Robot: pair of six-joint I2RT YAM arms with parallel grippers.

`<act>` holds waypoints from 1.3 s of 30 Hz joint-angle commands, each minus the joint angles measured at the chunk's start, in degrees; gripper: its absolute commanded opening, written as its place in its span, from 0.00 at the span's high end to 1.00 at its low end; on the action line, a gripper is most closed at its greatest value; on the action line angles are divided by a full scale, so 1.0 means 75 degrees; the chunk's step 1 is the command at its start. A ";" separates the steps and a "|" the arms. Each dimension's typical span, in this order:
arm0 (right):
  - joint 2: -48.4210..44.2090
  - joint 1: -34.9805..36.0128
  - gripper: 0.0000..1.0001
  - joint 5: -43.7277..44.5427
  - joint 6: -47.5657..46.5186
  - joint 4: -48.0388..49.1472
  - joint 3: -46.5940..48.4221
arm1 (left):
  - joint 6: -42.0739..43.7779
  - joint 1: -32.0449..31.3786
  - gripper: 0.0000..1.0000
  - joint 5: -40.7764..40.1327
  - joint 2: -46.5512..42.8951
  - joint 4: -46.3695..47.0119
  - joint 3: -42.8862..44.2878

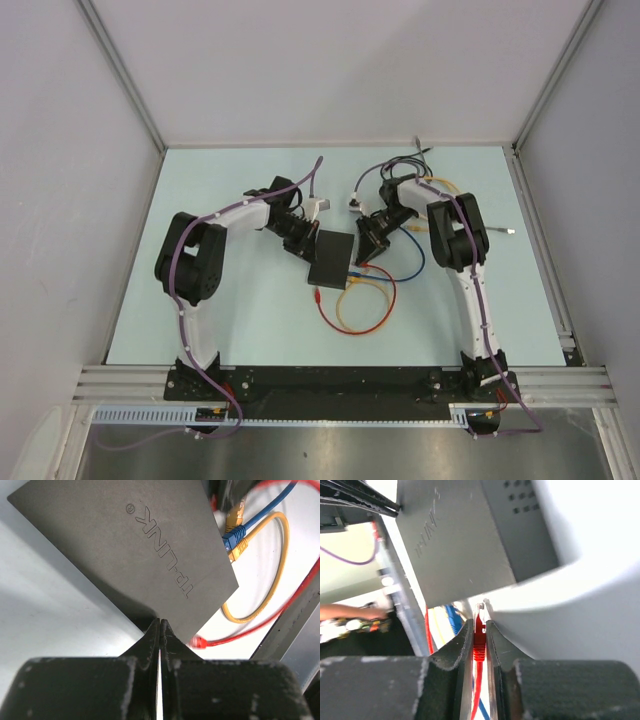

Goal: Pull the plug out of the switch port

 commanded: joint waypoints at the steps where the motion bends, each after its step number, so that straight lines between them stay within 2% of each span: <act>1: -0.0911 -0.0404 1.00 0.0439 -0.0871 -0.0282 0.0507 | 0.0218 -0.0088 1.00 -0.0517 0.0020 -0.0136 -0.0074; 5: -0.1626 -0.0451 1.00 0.0380 -0.1386 -0.0867 0.0437 | 0.0055 -0.0088 1.00 -0.0342 0.0171 -0.0229 0.0254; 11: -0.3299 -0.0393 1.00 0.0625 -0.1610 -0.0869 -0.0020 | -0.0157 -0.0088 1.00 -0.0025 0.0593 -0.0428 0.1086; 14: -0.4365 -0.0170 1.00 0.1047 -0.1996 -0.0997 -0.0663 | -0.0180 -0.0077 1.00 0.0069 0.0886 -0.0662 0.1567; 17: -0.5618 0.0076 1.00 0.1386 -0.2372 -0.1291 -0.1997 | -0.0157 -0.0053 1.00 0.0186 0.1109 -0.0757 0.1837; 18: -0.5891 -0.0005 1.00 0.1597 -0.2302 -0.1221 -0.2686 | -0.0134 -0.0042 0.99 0.0198 0.1214 -0.0931 0.1988; 20: -0.6523 -0.0309 1.00 0.1681 -0.2372 -0.1185 -0.3113 | -0.0087 -0.0007 0.99 0.0268 0.1285 -0.1049 0.2071; 23: -0.6900 -0.1502 1.00 0.1531 -0.1683 -0.0520 -0.3326 | -0.0063 0.0075 0.99 0.0280 0.1285 -0.1050 0.2060; 25: -0.6878 -0.2472 1.00 0.1423 -0.0901 0.0312 -0.3116 | -0.0098 0.0122 0.99 0.0280 0.1285 -0.1050 0.2001; 28: -0.6434 -0.3319 1.00 0.1259 -0.0242 0.1040 -0.2311 | -0.0215 0.0158 0.99 0.0303 0.1216 -0.0945 0.1826; 35: -0.4688 -0.3732 1.00 0.1505 0.0369 0.1651 0.0150 | -0.0180 0.0181 0.98 0.0280 0.0864 -0.0909 0.1392; 39: -0.3856 -0.3744 1.00 0.1610 0.0709 0.2048 0.0822 | -0.0134 0.0228 0.98 0.0233 0.0747 -0.1026 0.1333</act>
